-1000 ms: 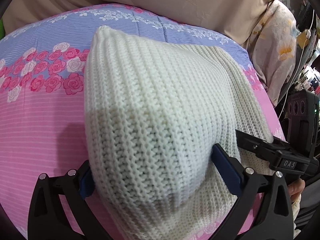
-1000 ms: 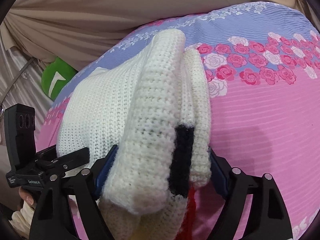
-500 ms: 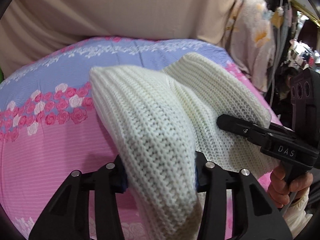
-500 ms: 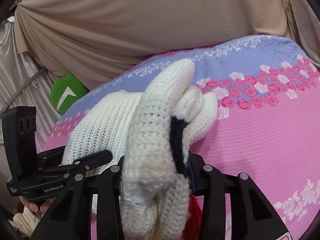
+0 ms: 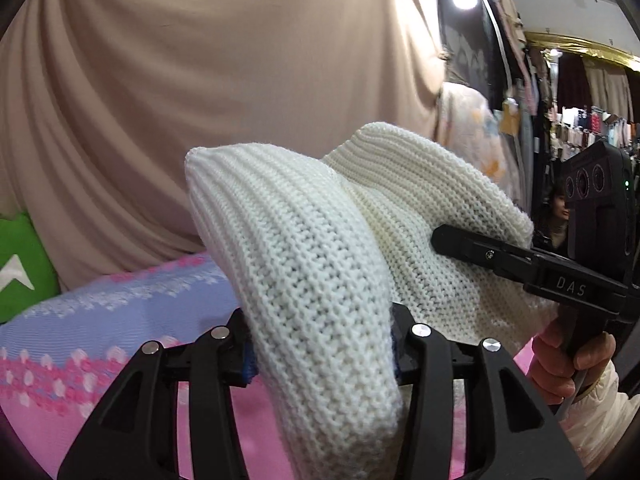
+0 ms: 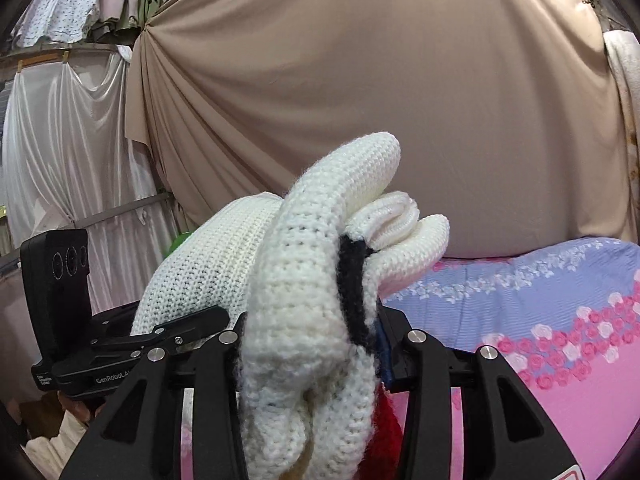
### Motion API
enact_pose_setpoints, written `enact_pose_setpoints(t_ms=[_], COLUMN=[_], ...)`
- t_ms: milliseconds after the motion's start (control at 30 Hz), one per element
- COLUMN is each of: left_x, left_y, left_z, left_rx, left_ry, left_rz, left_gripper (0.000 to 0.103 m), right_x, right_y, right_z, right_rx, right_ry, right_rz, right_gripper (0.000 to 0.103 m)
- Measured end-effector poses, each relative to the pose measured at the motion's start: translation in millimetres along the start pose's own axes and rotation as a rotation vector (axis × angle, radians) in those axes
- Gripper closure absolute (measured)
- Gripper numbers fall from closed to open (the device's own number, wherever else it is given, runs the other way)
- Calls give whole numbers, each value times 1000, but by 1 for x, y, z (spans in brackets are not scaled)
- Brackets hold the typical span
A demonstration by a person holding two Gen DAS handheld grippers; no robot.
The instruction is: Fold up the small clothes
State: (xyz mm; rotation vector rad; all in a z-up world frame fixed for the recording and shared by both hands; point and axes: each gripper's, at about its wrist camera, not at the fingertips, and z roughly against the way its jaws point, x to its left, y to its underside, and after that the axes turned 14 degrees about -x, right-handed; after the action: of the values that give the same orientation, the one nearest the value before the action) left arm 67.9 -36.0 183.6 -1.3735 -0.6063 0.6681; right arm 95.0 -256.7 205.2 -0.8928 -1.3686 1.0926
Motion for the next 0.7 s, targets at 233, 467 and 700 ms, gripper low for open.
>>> enact_pose_setpoints(t_ms=[233, 467, 700], left_x=[113, 145, 124], left_y=[122, 134, 130], left_z=[-77, -32, -51], left_rx=[315, 251, 292], left_ry=[-247, -268, -278], left_rz=[88, 207, 153], left_gripper=[48, 49, 47], right_x=[-52, -32, 9], right_y=[134, 118, 137], right_z=[-148, -113, -146], right_rx=[418, 335, 438], right_ry=[181, 202, 118], right_rz=[-106, -16, 101], right_gripper=[77, 78, 85])
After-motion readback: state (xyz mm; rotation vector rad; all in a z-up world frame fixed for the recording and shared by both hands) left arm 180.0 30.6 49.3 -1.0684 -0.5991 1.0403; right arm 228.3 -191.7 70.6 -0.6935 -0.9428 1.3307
